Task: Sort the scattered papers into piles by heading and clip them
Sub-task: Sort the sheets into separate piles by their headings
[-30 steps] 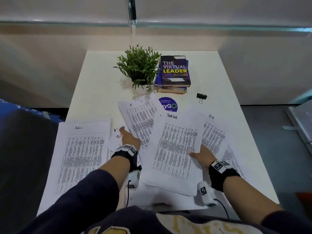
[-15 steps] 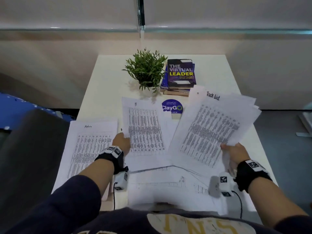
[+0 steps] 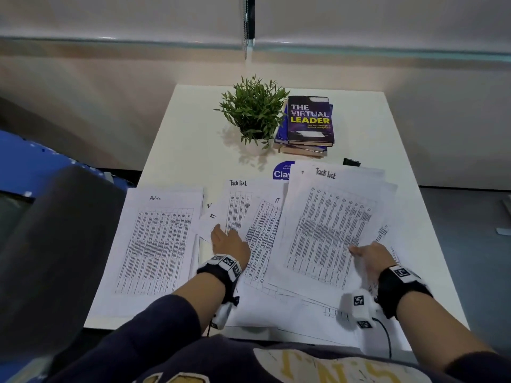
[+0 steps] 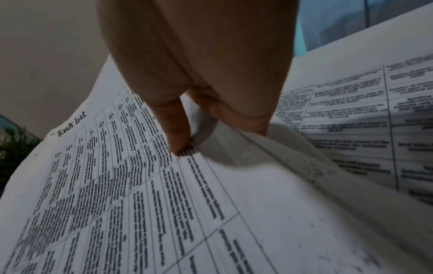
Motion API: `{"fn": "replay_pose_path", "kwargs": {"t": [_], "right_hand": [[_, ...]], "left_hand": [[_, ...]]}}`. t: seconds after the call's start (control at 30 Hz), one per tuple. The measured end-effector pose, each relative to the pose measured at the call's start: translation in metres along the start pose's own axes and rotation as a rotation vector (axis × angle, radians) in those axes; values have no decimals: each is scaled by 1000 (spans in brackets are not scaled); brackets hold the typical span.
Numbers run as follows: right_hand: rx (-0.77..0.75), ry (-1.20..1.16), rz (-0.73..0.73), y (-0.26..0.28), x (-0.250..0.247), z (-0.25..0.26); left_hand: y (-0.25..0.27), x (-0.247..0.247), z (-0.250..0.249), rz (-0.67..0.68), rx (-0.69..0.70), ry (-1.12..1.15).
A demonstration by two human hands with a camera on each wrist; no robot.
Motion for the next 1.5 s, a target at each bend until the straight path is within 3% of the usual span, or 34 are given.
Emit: {"fn": "replay_pose_path", "kwargs": {"t": [0.13,0.27,0.4,0.57,0.7,0.8,0.97,1.07,1.17,1.27,1.4,1.5], "right_hand": [[-3,11,53,2,17,3],[-21,5,36,7,18,5],[-20,55,39,11,21,5],[-9,-4,35,10,21,1],[13,-31,33,14,27,2],[29,-9,14,18,26,1],[71,-48,-122,14,2,-5],[-55,238,-173,9,-10,1],[-10,14,-122,15,-17,6],[-20,-192,-110,15,-21,15],[18,-473,41,16,-7,25],[-32,-491,131,43,8,45]], "left_hand": [[-7,-12,6,-89,-68,34],[-19,-17,10,-20,-48,15],[-23,-28,5,-41,-33,-25],[-23,-37,-7,-112,56,292],[-18,-52,-12,-81,0,430],[-21,-75,-26,-67,133,203],[-2,-138,-67,-262,414,-93],[19,-181,-93,-364,548,-110],[30,-216,-105,-434,599,15],[28,-230,-103,-440,553,299],[11,-196,-95,-267,390,628],[12,-146,-93,-107,290,706]]}}
Point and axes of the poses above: each hand's wrist, its own y-axis away from the middle knuckle, its own x-axis out of the palm, z = x × y, the point moved 9 cm from there along -y, towards the middle knuckle, and after that the axes turned 6 degrees about x, right-handed, at the moved point
